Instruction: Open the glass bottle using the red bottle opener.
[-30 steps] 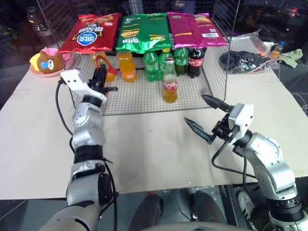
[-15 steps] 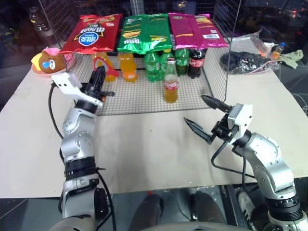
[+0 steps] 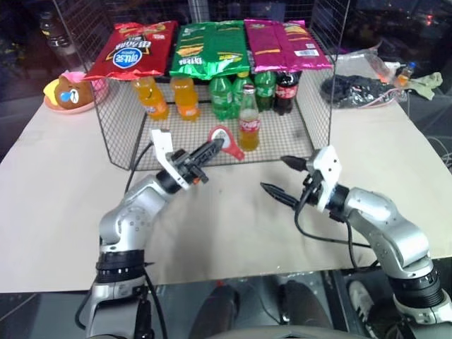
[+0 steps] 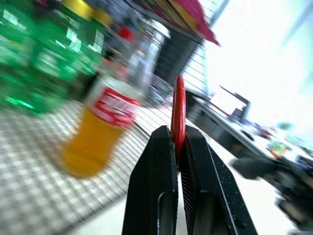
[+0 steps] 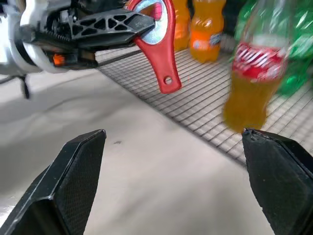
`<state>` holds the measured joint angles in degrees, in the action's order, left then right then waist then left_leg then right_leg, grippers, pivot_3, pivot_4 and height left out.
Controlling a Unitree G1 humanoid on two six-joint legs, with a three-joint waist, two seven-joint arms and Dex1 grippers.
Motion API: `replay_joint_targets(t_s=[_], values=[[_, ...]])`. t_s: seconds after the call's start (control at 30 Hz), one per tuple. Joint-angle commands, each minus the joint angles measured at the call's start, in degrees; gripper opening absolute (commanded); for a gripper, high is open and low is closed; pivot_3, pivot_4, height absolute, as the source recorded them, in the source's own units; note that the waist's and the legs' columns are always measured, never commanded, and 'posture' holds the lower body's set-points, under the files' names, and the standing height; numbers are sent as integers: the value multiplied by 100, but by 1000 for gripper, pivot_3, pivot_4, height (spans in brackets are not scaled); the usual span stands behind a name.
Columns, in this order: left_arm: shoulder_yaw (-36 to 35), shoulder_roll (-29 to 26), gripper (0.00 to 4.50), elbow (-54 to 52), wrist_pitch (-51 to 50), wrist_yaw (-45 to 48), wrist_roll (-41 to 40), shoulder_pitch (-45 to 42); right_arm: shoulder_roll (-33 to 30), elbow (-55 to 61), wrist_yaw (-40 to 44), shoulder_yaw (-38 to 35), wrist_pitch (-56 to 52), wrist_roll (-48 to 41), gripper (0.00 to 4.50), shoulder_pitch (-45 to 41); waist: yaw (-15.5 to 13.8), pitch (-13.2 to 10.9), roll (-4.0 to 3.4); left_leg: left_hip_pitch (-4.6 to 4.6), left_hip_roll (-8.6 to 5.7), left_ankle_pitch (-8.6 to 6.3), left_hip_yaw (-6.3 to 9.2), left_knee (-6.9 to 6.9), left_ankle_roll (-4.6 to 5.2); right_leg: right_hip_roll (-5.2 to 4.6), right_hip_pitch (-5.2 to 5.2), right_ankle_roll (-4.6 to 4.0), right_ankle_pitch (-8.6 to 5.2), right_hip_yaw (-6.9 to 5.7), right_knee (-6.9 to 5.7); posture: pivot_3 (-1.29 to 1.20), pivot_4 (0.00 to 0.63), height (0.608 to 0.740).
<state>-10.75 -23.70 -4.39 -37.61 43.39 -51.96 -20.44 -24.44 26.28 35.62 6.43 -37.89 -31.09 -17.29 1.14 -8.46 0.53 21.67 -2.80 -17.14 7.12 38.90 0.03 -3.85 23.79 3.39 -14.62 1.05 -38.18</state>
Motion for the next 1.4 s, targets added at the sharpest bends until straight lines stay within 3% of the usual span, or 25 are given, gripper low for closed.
replay_joint_targets(t_s=[0.03, 0.27, 0.57, 0.67, 0.73, 0.93, 1.13, 1.17, 1.2, 1.4], values=[[123, -159, 100, -380, -633, 455, -538, -18, -20, 132, 273, -178, -826, -940, 4500, -259, -4, 0, 0, 2, 0, -1, -1, 0, 1, -1, 0, 0, 0, 0, 2, 0, 150, 740], [299, -130, 100, -489, -1055, 797, -740, 23, 161, -121, 263, -381, -1855, -2061, 4500, -422, -21, 0, 0, 3, -3, -3, 1, 3, 5, -6, -2, 0, 0, -2, 5, 0, 150, 740], [332, -89, 100, -565, -1073, 956, -739, 199, 303, -149, 107, -425, -2277, -2595, 4500, -486, -18, 0, 0, 2, -2, -3, -1, 3, 5, -7, -1, 0, 0, -1, 4, 0, 150, 740], [370, -106, 0, -562, -1074, 1033, -707, 260, 263, -126, 122, -396, -2305, -2612, 3802, -483, -18, 0, 0, 3, -3, -3, -1, 3, 5, -7, -1, 0, 0, -1, 5, 0, 150, 740], [384, -91, 0, -573, -1069, 1040, -698, 287, 204, -117, 156, -383, -2315, -2614, 3074, -483, -23, 0, 0, 3, -3, -3, -1, 3, 6, -7, -1, 0, 0, -1, 5, 0, 150, 740], [383, -1, 0, -517, -1042, 1053, -712, 328, 21, -68, 218, -337, -2417, -2695, 102, -455, -20, 0, 0, 3, -3, -4, -2, 3, 6, -7, -1, 0, 0, -1, 5, 0, 150, 740], [384, 133, 0, -469, -807, 980, -544, 374, -116, -65, 223, -309, -2535, -2708, 36, -421, -23, 0, -1, 3, -2, -4, -3, 3, 6, -7, -1, 0, 0, -1, 6, 0, 150, 740], [360, 164, 713, -460, -759, 955, -514, 379, -110, -77, 180, -332, -2556, -2730, 0, -417, -24, 0, -1, 3, -2, -4, -2, 3, 7, -7, -1, 0, 0, -1, 6, 0, 150, 740], [322, 195, 924, -422, -722, 927, -492, 365, -106, -105, 137, -364, -2566, -2733, 0, -413, -26, 0, 0, 3, -2, -4, -2, 3, 7, -7, -1, 0, 0, -1, 6, 0, 150, 740], [167, 355, 3677, -161, -376, 739, -311, 235, -172, -224, -206, -633, -2315, -2402, 0, -185, -35, 0, -1, 5, -2, -4, -2, 3, 7, -8, -1, 0, 0, -1, 7, 0, 150, 740]])
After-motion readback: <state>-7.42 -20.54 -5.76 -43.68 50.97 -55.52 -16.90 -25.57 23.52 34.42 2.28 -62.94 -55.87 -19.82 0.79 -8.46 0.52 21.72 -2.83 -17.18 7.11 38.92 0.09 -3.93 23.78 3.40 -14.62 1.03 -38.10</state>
